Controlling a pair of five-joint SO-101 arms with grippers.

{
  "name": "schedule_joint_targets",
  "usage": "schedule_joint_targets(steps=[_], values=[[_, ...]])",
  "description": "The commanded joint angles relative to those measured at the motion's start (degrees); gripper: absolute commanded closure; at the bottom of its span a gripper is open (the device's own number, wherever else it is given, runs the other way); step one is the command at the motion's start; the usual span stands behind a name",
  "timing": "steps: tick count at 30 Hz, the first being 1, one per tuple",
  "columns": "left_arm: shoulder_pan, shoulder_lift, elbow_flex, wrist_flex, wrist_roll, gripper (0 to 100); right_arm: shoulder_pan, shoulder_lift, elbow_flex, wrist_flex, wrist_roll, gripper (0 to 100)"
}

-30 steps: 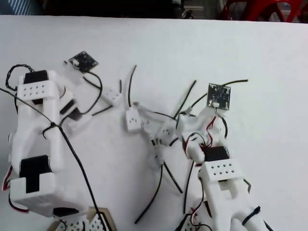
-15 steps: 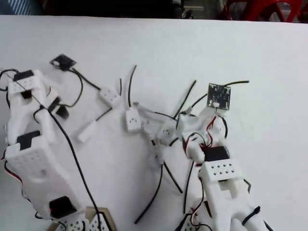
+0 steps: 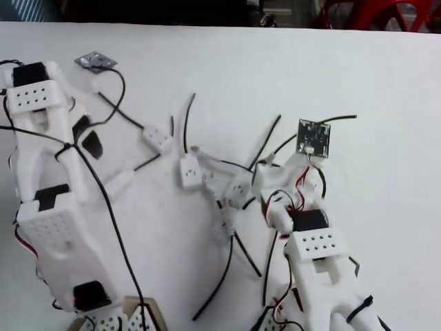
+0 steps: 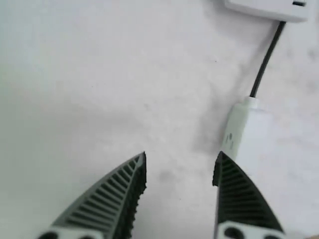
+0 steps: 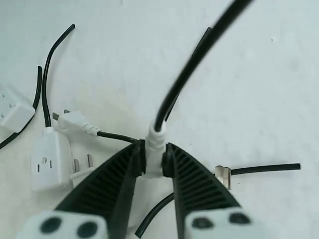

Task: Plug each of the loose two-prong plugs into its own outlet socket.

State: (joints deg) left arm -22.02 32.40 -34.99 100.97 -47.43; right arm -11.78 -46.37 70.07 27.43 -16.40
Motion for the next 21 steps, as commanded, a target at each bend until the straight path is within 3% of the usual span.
schedule_joint_targets(steps=[1,7,14,21], values=[[2.9,-5.5,2.9,1.3,1.1,78,0.4,0.0,-0.4,-1.5,0.1,98.1],[7.3,-18.0,22.9,-2.7,-0.7,78,0.4,0.0,-0.4,-1.5,0.2,98.1],[7.7,-29.1,48.8,-22.3,-2.6,78,0.4,0.0,-0.4,-1.4,0.2,98.1],[2.9,-29.0,56.1,-36.5,-2.6,78,0.4,0.0,-0.4,-1.3,0.2,98.1]])
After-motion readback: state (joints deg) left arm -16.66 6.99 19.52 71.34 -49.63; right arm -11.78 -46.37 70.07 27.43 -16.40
